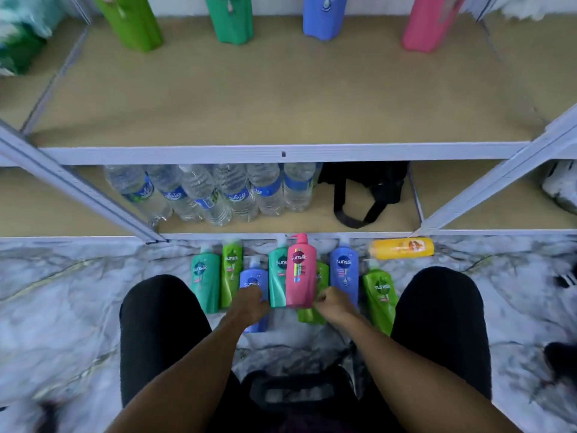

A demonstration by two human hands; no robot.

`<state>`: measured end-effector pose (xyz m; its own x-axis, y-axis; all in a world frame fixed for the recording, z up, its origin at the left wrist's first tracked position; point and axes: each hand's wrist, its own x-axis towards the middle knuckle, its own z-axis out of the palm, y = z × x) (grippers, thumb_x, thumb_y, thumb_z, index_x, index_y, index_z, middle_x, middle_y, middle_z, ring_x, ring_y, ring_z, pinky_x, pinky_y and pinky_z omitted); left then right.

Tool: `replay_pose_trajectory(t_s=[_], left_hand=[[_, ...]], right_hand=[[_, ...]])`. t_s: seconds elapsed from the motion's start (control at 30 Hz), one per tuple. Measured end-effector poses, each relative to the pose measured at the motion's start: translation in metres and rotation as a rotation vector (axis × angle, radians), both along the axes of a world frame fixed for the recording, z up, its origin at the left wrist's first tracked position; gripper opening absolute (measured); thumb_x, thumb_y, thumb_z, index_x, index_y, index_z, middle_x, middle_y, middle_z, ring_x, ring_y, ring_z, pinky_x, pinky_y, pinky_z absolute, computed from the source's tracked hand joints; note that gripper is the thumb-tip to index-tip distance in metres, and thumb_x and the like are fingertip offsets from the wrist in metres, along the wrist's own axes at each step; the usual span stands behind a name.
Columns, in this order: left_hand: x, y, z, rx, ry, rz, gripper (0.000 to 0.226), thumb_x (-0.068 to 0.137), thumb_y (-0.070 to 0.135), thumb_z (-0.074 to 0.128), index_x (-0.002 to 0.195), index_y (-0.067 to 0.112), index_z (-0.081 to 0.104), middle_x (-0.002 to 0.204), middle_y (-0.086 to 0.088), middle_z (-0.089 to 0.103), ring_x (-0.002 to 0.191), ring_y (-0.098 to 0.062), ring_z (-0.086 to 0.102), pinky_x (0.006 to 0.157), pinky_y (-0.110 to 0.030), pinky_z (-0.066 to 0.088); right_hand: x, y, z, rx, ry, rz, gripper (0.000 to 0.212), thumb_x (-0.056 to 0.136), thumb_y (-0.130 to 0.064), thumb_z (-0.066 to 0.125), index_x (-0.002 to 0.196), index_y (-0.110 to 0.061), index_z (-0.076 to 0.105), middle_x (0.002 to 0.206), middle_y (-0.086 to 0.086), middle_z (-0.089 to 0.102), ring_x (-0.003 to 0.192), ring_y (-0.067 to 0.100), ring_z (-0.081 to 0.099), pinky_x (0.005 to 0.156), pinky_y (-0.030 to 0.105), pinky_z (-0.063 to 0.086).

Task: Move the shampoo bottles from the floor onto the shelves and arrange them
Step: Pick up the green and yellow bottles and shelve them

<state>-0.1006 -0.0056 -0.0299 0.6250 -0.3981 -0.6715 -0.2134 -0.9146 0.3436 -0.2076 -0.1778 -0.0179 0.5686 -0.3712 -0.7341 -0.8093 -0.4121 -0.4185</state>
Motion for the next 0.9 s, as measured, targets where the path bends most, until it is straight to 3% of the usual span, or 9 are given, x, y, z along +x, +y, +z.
replay_pose_trajectory(t_s=[0.07, 0.13, 0.23, 0.33, 0.43, 0.57, 0.67, 0.73, 0.9], left_hand=[[-0.001, 0.002, -0.003, -0.009, -0.002, 0.004, 0.037, 0.067, 0.037, 0.037, 0.067, 0.008, 0.061, 0.094, -0.020, 0.066, 0.096, -0.033, 0.060, 0.070, -0.032, 0.040], [-0.005, 0.004, 0.005, -0.086, -0.027, 0.070, 0.029, 0.079, 0.028, 0.049, 0.053, 0.014, 0.049, 0.070, -0.014, 0.057, 0.079, -0.027, 0.057, 0.062, -0.030, 0.035], [-0.017, 0.009, 0.031, -0.152, -0.078, 0.111, 0.019, 0.085, 0.015, 0.057, 0.069, 0.010, 0.065, 0.072, -0.013, 0.060, 0.076, -0.022, 0.056, 0.068, -0.029, 0.041], [-0.025, 0.017, 0.041, -0.173, -0.114, 0.087, 0.018, 0.084, 0.015, 0.056, 0.072, 0.007, 0.066, 0.079, -0.019, 0.063, 0.080, -0.027, 0.060, 0.061, -0.027, 0.036], [-0.032, 0.009, 0.046, -0.246, -0.147, 0.096, 0.018, 0.081, 0.017, 0.058, 0.083, 0.007, 0.073, 0.088, -0.014, 0.071, 0.092, -0.026, 0.065, 0.073, -0.027, 0.047], [-0.052, -0.014, 0.056, -0.320, -0.168, 0.066, 0.016, 0.083, 0.018, 0.063, 0.090, 0.011, 0.076, 0.097, -0.009, 0.072, 0.098, -0.023, 0.064, 0.077, -0.023, 0.043], [-0.059, -0.029, 0.047, -0.330, -0.150, 0.049, 0.011, 0.082, 0.017, 0.063, 0.081, 0.018, 0.074, 0.093, -0.004, 0.072, 0.098, -0.022, 0.065, 0.084, -0.025, 0.045], [-0.057, -0.039, 0.042, -0.335, -0.139, 0.023, 0.012, 0.082, 0.015, 0.062, 0.087, 0.016, 0.074, 0.097, -0.005, 0.072, 0.099, -0.022, 0.065, 0.084, -0.025, 0.045], [-0.033, -0.066, 0.024, -0.308, -0.136, -0.009, 0.018, 0.085, 0.019, 0.062, 0.099, 0.015, 0.071, 0.100, -0.003, 0.068, 0.099, -0.022, 0.062, 0.080, -0.021, 0.041]], right_hand=[[0.000, 0.005, -0.007, 0.012, -0.026, 0.016, 0.019, 0.084, -0.023, 0.061, 0.078, -0.008, 0.071, 0.083, 0.006, 0.071, 0.087, 0.022, 0.066, 0.064, 0.025, 0.043], [-0.003, 0.008, -0.009, -0.007, -0.058, 0.011, 0.019, 0.083, -0.023, 0.062, 0.082, -0.006, 0.071, 0.087, 0.006, 0.072, 0.088, 0.022, 0.067, 0.064, 0.024, 0.042], [-0.015, 0.016, -0.002, -0.037, -0.121, -0.007, 0.018, 0.082, -0.024, 0.065, 0.088, -0.009, 0.072, 0.092, 0.003, 0.073, 0.091, 0.018, 0.066, 0.068, 0.023, 0.043], [-0.038, 0.025, 0.006, -0.045, -0.199, -0.025, 0.016, 0.087, -0.023, 0.063, 0.079, -0.010, 0.069, 0.084, 0.004, 0.070, 0.089, 0.018, 0.063, 0.064, 0.024, 0.041], [-0.065, 0.028, 0.011, -0.082, -0.212, -0.038, 0.026, 0.089, -0.024, 0.060, 0.087, 0.000, 0.070, 0.091, 0.016, 0.070, 0.092, 0.027, 0.063, 0.068, 0.029, 0.042], [-0.075, 0.019, 0.018, -0.151, -0.205, -0.097, 0.018, 0.083, -0.016, 0.058, 0.081, 0.001, 0.066, 0.080, 0.018, 0.061, 0.079, 0.029, 0.059, 0.061, 0.026, 0.036], [-0.067, 0.007, 0.021, -0.170, -0.269, -0.170, 0.018, 0.084, -0.016, 0.059, 0.093, -0.003, 0.068, 0.098, 0.016, 0.066, 0.094, 0.030, 0.062, 0.070, 0.029, 0.044], [-0.063, -0.004, 0.022, -0.173, -0.321, -0.248, 0.024, 0.085, -0.014, 0.059, 0.103, 0.001, 0.067, 0.108, 0.018, 0.067, 0.103, 0.031, 0.062, 0.081, 0.033, 0.048], [-0.064, -0.059, 0.001, -0.115, -0.261, -0.407, 0.019, 0.081, -0.015, 0.062, 0.073, 0.001, 0.066, 0.081, 0.020, 0.068, 0.071, 0.026, 0.060, 0.063, 0.030, 0.046]])
